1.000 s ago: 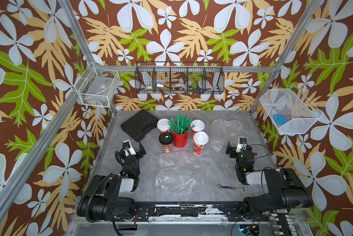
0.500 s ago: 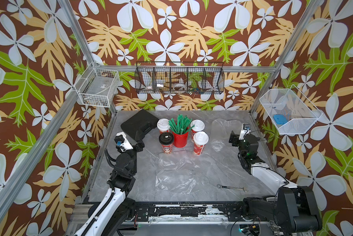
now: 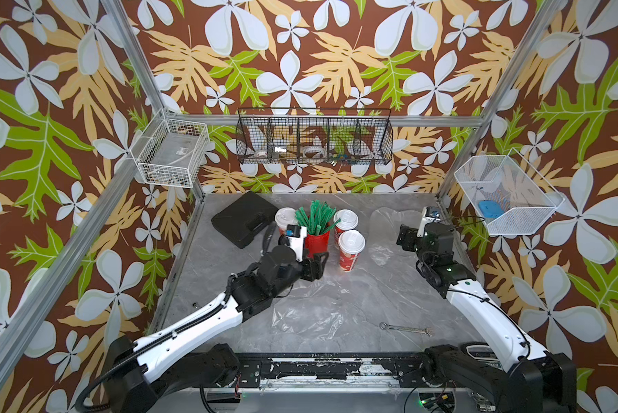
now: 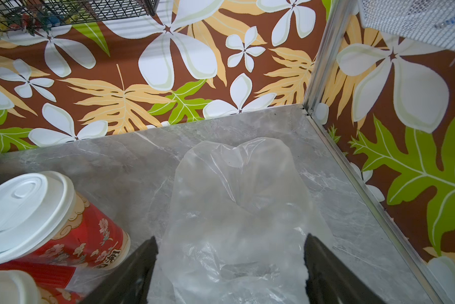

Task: Pack milk tea into plastic carrier bags
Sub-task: Adjust the plastic carrier bag at the center of the board.

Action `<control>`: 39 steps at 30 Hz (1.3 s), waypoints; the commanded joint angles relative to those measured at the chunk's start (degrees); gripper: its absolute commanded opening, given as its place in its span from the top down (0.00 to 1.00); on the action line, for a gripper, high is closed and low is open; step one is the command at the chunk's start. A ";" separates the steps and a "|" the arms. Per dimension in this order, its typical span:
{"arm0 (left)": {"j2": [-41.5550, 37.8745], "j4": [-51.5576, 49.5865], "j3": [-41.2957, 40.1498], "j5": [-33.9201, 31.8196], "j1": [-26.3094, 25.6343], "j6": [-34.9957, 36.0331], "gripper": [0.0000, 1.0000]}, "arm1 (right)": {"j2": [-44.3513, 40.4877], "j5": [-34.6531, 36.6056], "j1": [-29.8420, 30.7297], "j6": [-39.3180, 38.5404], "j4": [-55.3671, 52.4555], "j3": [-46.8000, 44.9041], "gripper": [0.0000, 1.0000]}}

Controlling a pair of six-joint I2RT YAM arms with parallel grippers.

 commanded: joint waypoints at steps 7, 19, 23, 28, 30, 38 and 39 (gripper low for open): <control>16.38 -7.15 7.84 16.67 -5.31 -10.00 0.26 | -3.79 2.83 -0.02 1.99 -6.21 1.15 0.13; 31.49 -17.76 18.07 15.65 -8.46 -14.96 0.36 | -7.37 5.52 -0.07 1.63 -7.43 -1.68 0.13; 32.21 -19.69 17.97 9.57 -9.52 -19.88 0.36 | -9.32 7.64 -0.07 1.27 -7.63 -3.29 0.12; 34.31 -19.69 18.39 7.18 -10.64 -23.45 0.36 | -10.92 8.76 -0.07 0.91 -7.07 -4.81 0.10; 35.55 -19.72 18.94 6.32 -10.85 -23.79 0.35 | -11.12 8.85 -0.07 0.52 -7.16 -4.95 0.10; 37.93 -20.98 20.31 2.63 -10.85 -25.32 0.35 | -12.54 8.50 -0.04 0.42 -7.78 -5.81 0.10; 38.27 -21.12 20.43 2.29 -10.88 -25.48 0.35 | -12.85 8.50 -0.02 0.55 -7.79 -6.06 0.10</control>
